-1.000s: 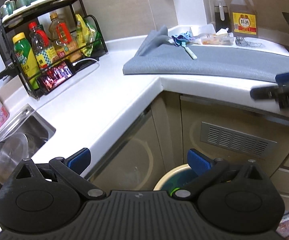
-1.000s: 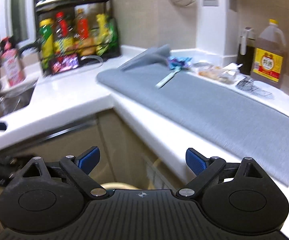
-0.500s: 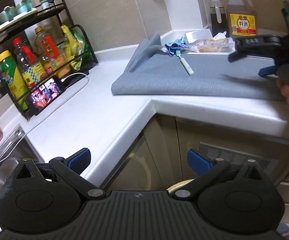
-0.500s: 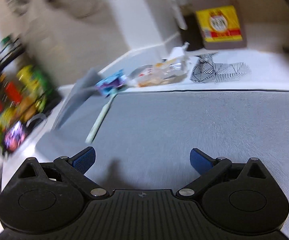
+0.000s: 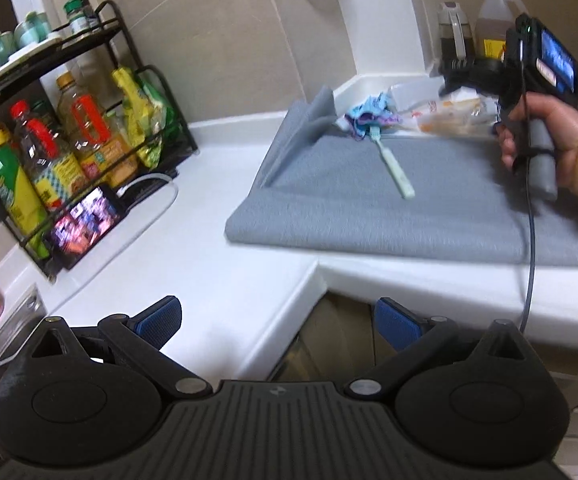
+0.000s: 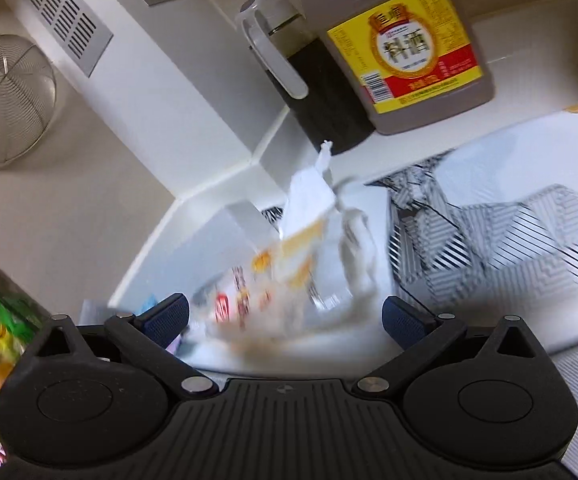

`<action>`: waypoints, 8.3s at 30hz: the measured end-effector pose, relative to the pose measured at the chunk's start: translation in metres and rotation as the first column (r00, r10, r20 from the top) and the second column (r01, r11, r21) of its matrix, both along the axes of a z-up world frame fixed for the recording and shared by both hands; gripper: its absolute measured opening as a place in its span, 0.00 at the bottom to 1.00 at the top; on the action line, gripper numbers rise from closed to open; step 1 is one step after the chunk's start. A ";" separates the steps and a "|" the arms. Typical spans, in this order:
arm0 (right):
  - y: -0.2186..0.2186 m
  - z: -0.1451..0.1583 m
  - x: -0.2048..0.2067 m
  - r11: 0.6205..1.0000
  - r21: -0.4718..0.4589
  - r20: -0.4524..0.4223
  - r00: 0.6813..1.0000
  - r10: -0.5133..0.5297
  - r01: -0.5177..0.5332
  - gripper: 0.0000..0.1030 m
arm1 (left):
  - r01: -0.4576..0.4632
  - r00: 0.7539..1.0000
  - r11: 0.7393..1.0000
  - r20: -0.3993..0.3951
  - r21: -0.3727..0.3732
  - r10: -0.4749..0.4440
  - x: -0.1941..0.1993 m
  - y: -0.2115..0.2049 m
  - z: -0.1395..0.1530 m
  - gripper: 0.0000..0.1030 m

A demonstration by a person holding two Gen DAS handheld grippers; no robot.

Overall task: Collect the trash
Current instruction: 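Close the right tool on the white drink pouch while the left tool grasps the toothbrush, then lift the drink pouch and toothbrush off the mat with both tools, then carry the toothbrush and drink pouch down over the blue bin with both tools, then lower both held items into the bin and open both tools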

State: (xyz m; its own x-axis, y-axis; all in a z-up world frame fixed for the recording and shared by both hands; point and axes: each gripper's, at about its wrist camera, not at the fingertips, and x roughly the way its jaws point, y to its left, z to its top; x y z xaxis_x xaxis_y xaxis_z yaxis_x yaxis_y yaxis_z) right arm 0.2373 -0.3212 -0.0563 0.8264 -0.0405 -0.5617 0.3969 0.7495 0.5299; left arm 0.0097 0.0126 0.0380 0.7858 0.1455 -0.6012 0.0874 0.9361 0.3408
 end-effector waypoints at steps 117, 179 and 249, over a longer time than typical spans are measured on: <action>0.071 0.098 -0.344 0.917 -0.223 0.297 0.873 0.387 -0.330 0.21 | -0.023 0.994 0.951 0.092 -0.308 0.054 -0.167 0.095 0.015 0.12; 0.163 0.022 -0.373 0.772 -0.269 -0.081 0.812 0.578 -0.576 0.21 | -0.078 0.985 0.973 -0.167 -0.217 0.041 -0.183 0.065 -0.078 0.12; 0.201 -0.087 -0.291 0.700 -0.188 -0.413 0.702 0.580 -0.689 0.21 | -0.114 0.875 0.970 -0.484 -0.213 -0.004 -0.094 0.055 -0.203 0.12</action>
